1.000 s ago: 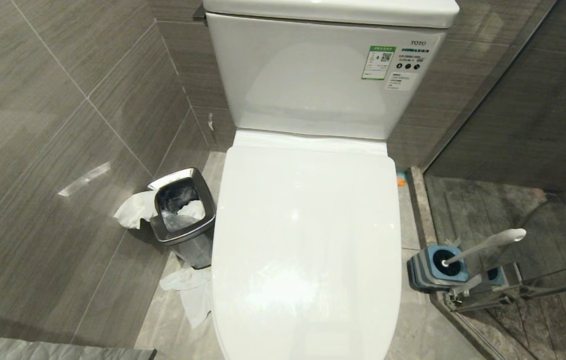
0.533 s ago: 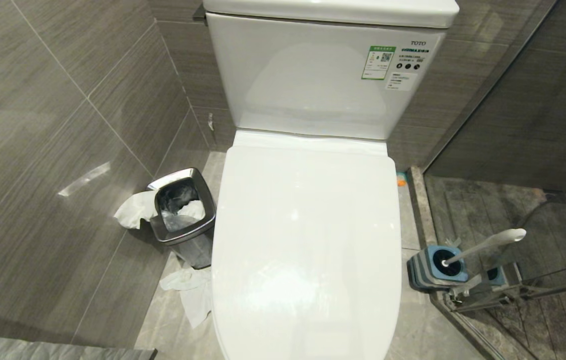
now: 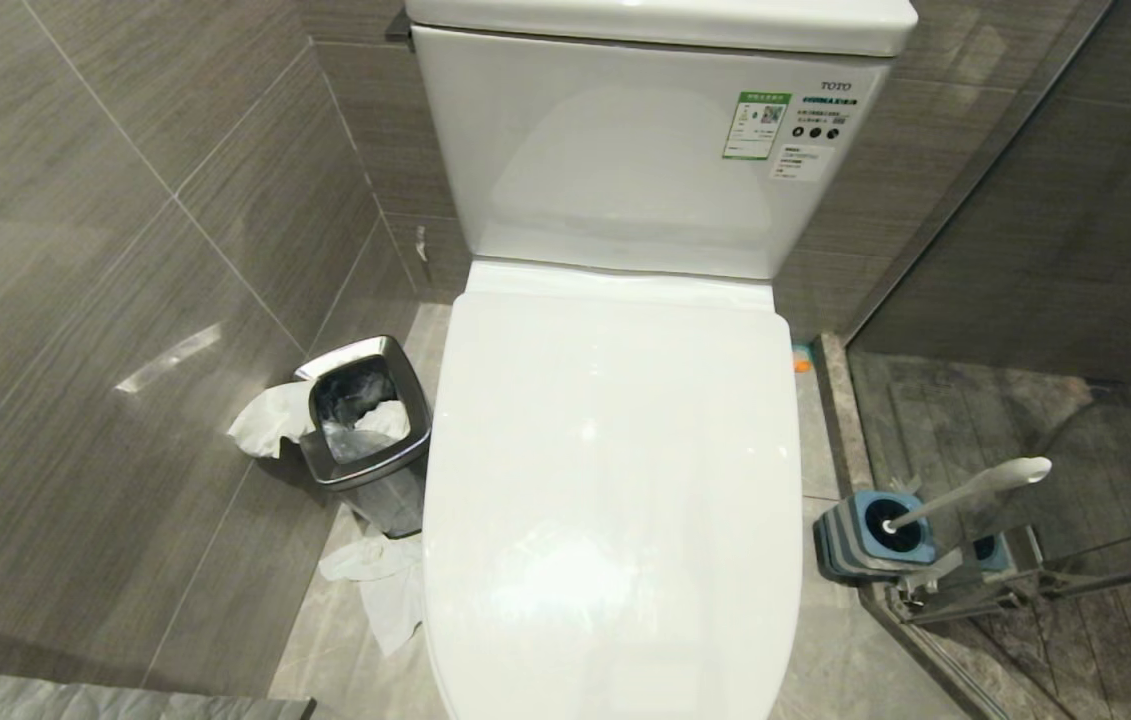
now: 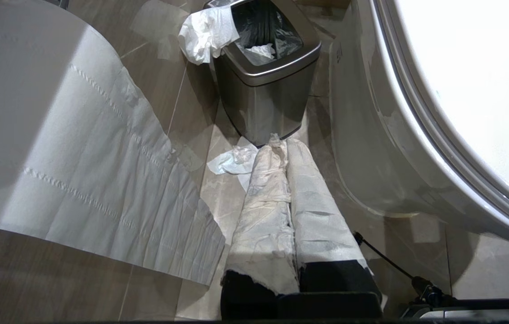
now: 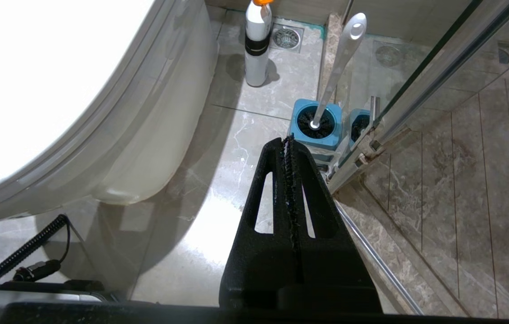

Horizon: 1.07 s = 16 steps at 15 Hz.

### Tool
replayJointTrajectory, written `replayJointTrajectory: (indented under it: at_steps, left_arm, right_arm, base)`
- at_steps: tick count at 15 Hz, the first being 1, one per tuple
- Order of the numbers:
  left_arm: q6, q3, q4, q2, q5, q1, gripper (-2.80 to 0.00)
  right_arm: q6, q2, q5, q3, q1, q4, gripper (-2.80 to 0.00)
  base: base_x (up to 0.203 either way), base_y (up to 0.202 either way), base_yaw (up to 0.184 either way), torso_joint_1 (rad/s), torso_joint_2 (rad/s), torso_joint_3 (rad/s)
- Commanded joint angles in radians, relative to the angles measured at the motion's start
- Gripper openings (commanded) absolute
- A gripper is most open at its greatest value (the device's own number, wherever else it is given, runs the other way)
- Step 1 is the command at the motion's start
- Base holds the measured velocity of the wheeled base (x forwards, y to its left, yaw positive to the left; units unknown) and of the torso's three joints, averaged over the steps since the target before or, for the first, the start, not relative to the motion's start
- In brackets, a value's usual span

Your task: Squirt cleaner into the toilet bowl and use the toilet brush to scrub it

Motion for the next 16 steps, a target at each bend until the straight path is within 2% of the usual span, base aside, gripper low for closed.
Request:
replayJointTrajectory:
  at_steps: [1, 16]
  left_arm:
    - [-0.001, 0.002, -0.001, 0.001, 0.000, 0.000, -2.80]
    - [0.001, 0.002, -0.001, 0.001, 0.000, 0.000, -2.80]
  right_arm:
    - [0.000, 0.001, 0.001, 0.000, -0.001, 0.000, -2.80]
    - [0.000, 0.001, 0.001, 0.000, 0.001, 0.000, -2.80]
  base:
    - [0.000, 0.000, 0.000, 0.000, 0.00, 0.000]
    - [0.000, 0.000, 0.000, 0.000, 0.00, 0.000]
